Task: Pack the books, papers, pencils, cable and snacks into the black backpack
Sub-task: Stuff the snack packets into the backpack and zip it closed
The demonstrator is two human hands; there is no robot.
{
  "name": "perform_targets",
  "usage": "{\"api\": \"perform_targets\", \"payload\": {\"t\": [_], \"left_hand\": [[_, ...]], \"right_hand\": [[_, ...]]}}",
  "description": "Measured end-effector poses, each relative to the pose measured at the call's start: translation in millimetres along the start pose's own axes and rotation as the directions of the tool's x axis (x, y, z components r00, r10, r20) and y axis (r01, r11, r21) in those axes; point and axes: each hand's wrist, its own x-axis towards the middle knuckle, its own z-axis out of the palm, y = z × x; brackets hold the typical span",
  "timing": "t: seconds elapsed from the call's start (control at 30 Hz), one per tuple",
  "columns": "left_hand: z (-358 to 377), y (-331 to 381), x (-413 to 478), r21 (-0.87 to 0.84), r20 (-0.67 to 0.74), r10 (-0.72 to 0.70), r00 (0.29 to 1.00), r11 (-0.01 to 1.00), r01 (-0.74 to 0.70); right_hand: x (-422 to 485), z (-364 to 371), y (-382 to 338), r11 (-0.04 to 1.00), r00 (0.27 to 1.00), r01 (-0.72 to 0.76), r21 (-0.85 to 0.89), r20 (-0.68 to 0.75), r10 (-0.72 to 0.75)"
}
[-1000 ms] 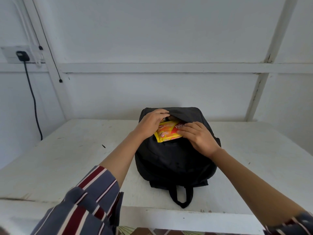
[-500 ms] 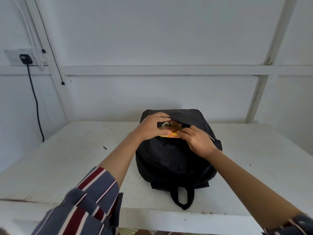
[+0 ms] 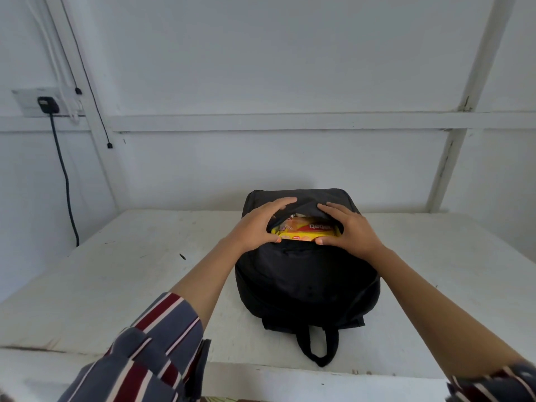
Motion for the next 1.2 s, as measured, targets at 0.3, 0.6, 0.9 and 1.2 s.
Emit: {"api": "perform_targets", "payload": {"t": [0.3,0.6,0.9,1.2], "left_hand": [[2,-9,16,0.075,0.050,-0.030,0.998,0.997,0.026],[4,-10,20,0.011,0.035,-0.054,0.998,0.998,0.054],[15,-9,26,0.227,-0.078,-0.042,0.996,0.972,0.059],[11,-4,29,0.143,0.022,0.033,0.999,0.989,-0.036]], "right_hand": [[9,-5,-2,0.996,0.998,-0.057,0.065,0.010,0.057],[11,-6,7,0.991,0.995,-0.023,0.130,0.104,0.010],[18,-3,-7,0.992,0.998,-0.060,-0.110,-0.014,0.059],[11,-21,5,0.875,0.961,-0.240,0.421,0.231,0.153]]}}
